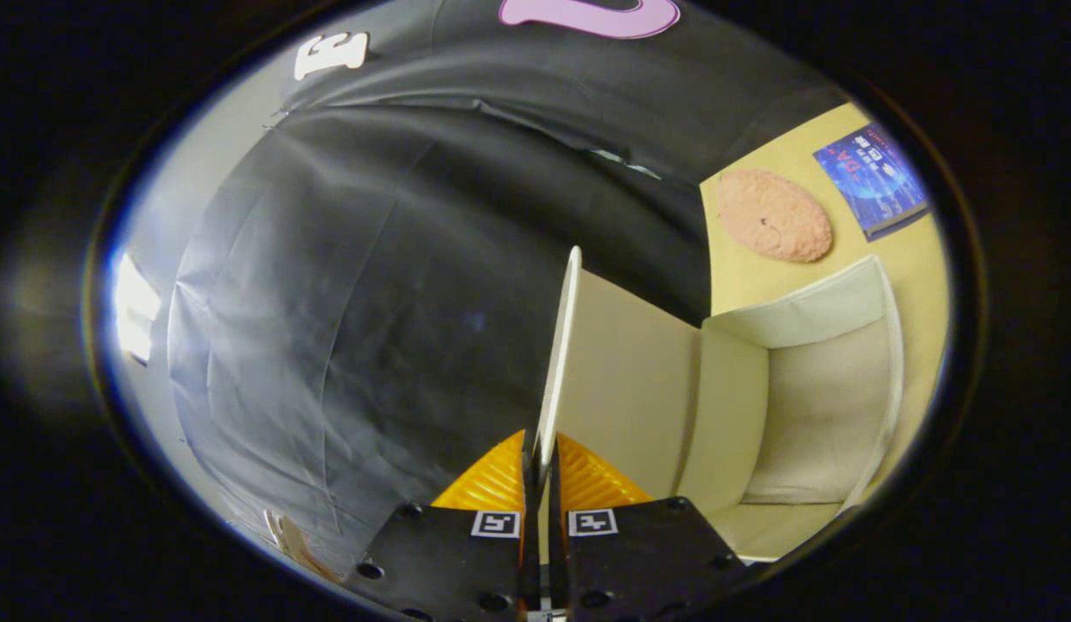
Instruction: Open the storage box then place both shoes into the box .Put the left shoe in first, then the right shoe, with the right side of both shoes facing outward in a uniform manner.
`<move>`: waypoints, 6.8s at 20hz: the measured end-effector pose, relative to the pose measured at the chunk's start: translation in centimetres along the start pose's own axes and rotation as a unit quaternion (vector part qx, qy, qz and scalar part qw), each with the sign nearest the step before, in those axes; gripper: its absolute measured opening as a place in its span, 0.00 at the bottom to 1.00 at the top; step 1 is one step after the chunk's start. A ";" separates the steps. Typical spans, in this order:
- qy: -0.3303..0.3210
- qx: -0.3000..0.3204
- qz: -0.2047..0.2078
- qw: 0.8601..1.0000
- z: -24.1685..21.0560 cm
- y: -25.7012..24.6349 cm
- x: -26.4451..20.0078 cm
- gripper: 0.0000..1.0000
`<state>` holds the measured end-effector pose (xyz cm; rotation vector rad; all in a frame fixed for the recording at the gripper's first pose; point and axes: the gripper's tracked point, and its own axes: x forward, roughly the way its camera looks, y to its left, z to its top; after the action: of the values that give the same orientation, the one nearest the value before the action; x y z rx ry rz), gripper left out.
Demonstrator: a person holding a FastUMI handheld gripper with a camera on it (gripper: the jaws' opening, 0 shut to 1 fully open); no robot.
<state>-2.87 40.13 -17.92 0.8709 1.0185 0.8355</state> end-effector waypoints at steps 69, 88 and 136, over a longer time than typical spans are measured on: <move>-0.070 0.062 -0.443 0.892 -4.6 -40.2 -24.2 0.24; -0.162 0.105 -0.310 0.931 0.8 -32.0 -24.1 0.02; -0.143 0.036 -0.195 0.970 5.9 -13.8 -9.9 0.02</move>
<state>2.09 24.43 -25.15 0.7904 0.9270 0.3291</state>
